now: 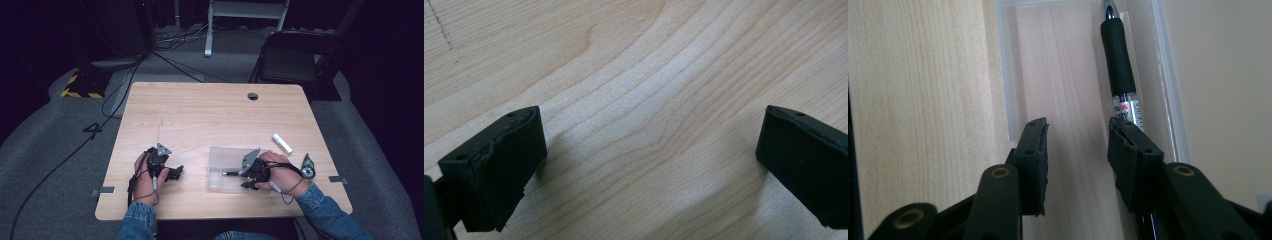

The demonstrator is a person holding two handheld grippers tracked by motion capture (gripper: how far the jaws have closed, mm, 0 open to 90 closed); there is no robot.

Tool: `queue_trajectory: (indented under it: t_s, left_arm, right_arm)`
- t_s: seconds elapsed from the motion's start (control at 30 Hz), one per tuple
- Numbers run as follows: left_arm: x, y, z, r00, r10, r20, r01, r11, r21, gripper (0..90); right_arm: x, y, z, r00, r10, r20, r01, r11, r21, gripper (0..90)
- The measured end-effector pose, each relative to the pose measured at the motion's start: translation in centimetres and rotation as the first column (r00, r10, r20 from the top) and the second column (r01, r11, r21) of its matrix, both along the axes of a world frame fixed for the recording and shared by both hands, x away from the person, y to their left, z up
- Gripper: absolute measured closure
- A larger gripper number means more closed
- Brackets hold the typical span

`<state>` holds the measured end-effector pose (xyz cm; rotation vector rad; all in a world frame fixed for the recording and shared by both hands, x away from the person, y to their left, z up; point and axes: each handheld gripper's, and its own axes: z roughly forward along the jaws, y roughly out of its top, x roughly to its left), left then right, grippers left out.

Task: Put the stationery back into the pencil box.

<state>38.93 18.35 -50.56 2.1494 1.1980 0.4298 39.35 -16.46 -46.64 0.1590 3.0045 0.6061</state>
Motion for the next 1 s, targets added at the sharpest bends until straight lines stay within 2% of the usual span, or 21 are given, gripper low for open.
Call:
queue_trajectory:
  t_s: [0.33, 0.47, 0.57, 0.67, 0.87, 1.0]
  left_arm:
    - [0.0, 0.0, 0.0, 1.0000, 0.000, 0.000, 0.000, 1.0000, 0.001, 0.2]
    - [0.0, 0.0, 0.0, 1.0000, 0.000, 0.000, 0.000, 1.0000, 0.000, 0.1]
    - [0.0, 0.0, 0.0, 1.0000, 0.000, 0.000, 0.000, 1.0000, 0.000, 0.2]
    - [0.0, 0.0, 0.0, 1.0000, -0.002, 0.000, 0.002, 1.0000, 0.002, 0.2]
    - [0.0, 0.0, 0.0, 1.0000, 0.000, 0.000, 0.000, 1.0000, 0.000, 0.2]
    - [0.0, 0.0, 0.0, 1.0000, -0.002, 0.001, 0.002, 1.0000, 0.003, 0.2]
  right_arm:
    - [0.2, -0.1, 0.1, 0.9993, -0.010, 0.035, 0.011, 0.9999, -0.009, 56.9]
    - [0.3, -0.2, 0.2, 0.9992, -0.025, 0.031, 0.024, 0.9991, 0.034, 54.3]
    - [0.3, -0.4, 0.6, 0.9982, -0.056, 0.022, 0.054, 0.9949, 0.085, 43.2]
    - [0.2, -0.7, 0.9, 0.9980, -0.063, -0.008, 0.064, 0.9920, 0.109, 45.4]
    - [0.1, -1.2, 1.6, 0.9956, -0.093, -0.009, 0.094, 0.9839, 0.152, 46.5]
    - [0.1, -1.8, 2.3, 0.9946, -0.104, -0.004, 0.103, 0.9798, 0.171, 53.9]
